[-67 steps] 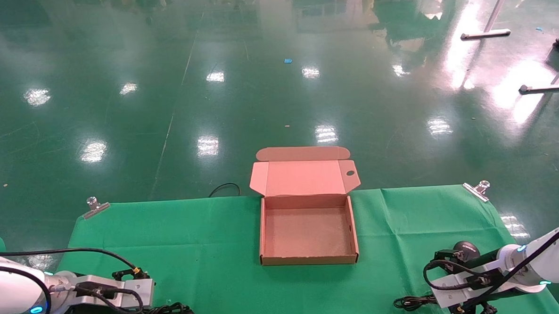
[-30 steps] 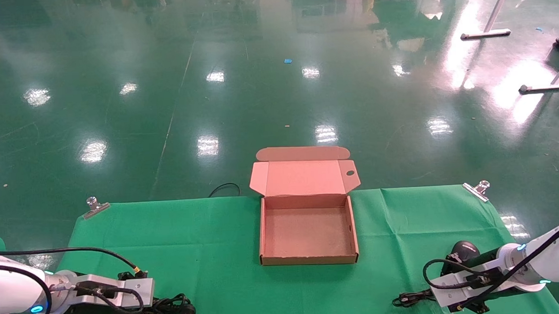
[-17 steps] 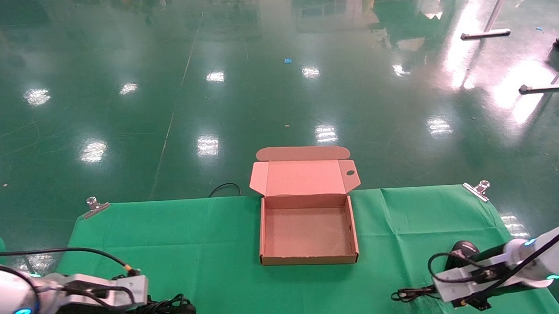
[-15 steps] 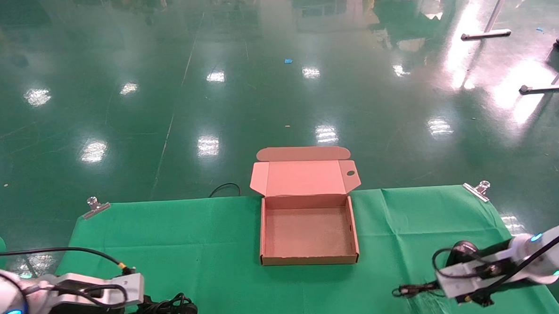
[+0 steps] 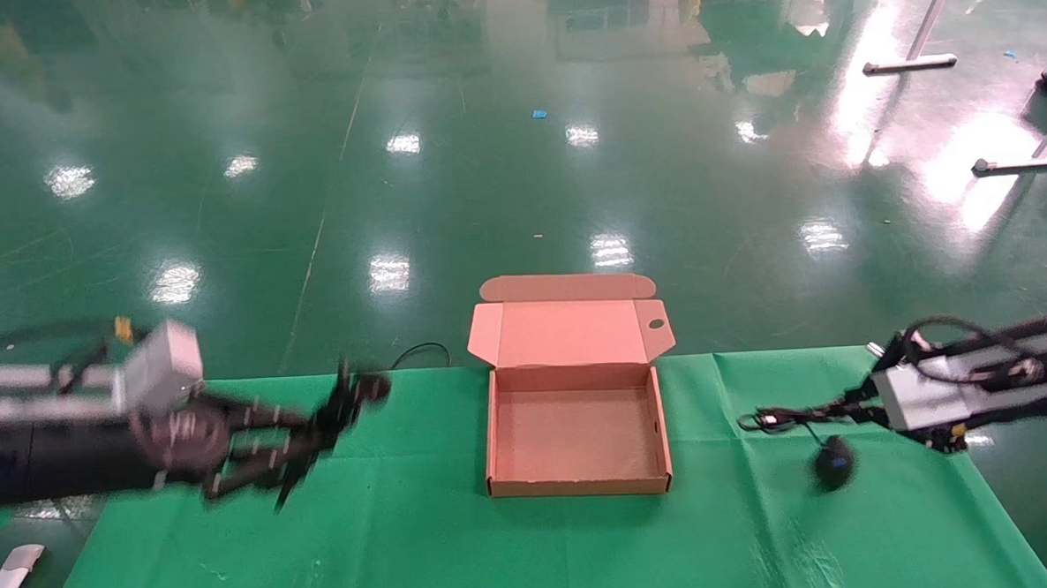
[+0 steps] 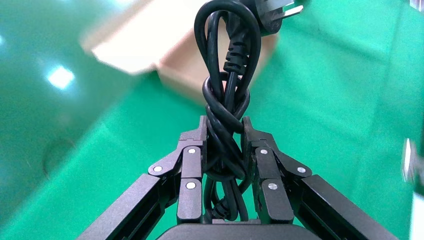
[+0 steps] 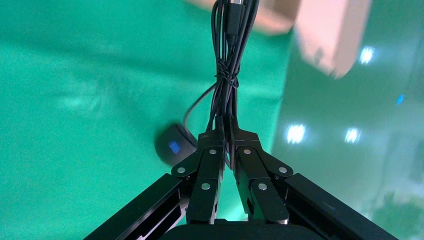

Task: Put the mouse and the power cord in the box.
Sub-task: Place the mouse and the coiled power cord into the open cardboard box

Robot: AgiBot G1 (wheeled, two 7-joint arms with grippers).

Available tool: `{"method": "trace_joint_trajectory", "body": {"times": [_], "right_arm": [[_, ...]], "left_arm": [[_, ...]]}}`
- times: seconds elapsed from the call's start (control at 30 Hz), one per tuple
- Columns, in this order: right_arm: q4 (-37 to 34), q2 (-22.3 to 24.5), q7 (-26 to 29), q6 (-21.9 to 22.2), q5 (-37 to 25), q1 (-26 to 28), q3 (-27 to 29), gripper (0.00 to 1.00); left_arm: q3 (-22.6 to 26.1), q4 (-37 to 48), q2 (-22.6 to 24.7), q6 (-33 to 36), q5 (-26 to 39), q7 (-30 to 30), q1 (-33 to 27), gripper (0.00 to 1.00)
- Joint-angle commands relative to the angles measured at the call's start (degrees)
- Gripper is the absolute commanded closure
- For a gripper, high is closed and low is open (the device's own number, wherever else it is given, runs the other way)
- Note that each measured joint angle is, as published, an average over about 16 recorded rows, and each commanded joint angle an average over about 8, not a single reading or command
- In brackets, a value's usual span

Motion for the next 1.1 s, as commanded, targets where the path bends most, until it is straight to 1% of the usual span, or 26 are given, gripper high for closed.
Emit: {"method": "trace_joint_trajectory", "body": {"times": [0.03, 0.1, 0.13, 0.23, 0.37, 0.5, 0.63, 0.77, 0.93, 1.1], "right_arm": [[1.77, 1.02, 0.38, -3.16, 0.56, 1.82, 0.3, 1.0], [3.76, 0.61, 1.35, -2.43, 0.98, 2.7, 0.72, 1.0], [4.77, 0.14, 1.96, -1.18, 1.08, 2.92, 0.91, 1.0], [7.61, -2.24, 4.1, 4.36, 1.02, 2.71, 1.34, 1.0], [10.21, -6.96, 6.47, 12.25, 0.27, 1.39, 1.36, 1.0], [9.78, -12.06, 6.77, 16.52, -0.41, 0.22, 0.94, 1.0], [6.69, -16.83, 5.59, 18.8, -0.7, -0.46, 0.58, 1.0], [3.06, -20.31, 4.5, 19.95, -0.68, -0.92, 0.36, 1.0], [0.48, -22.06, 4.72, 20.39, -0.39, -1.49, 0.08, 1.0], [0.65, -22.34, 6.53, 20.16, -0.13, -1.26, -0.45, 1.0]], "left_arm": [[-1.03, 1.86, 0.76, 0.84, -0.98, -0.87, -2.47, 1.0], [-2.23, 3.94, 1.99, 0.89, -1.47, -1.26, -4.7, 1.0], [-2.84, 5.02, 2.62, 0.88, -1.68, -1.33, -5.81, 1.0], [-4.55, 8.38, 4.31, 0.74, -2.11, -1.1, -8.88, 1.0], [-6.49, 12.81, 6.09, 0.31, -2.69, 0.31, -12.49, 1.0], [-7.66, 16.3, 7.24, -0.28, -3.17, 2.67, -14.99, 1.0], [-8.47, 18.38, 7.72, -0.8, -3.69, 4.96, -15.64, 1.0], [-9.35, 18.86, 7.6, -1.06, -4.21, 5.97, -14.44, 1.0], [-10.24, 16.92, 6.74, -0.99, -4.36, 5.44, -12.14, 1.0], [-10.75, 13.43, 5.28, -0.79, -4.03, 4.17, -10.02, 1.0]]}}
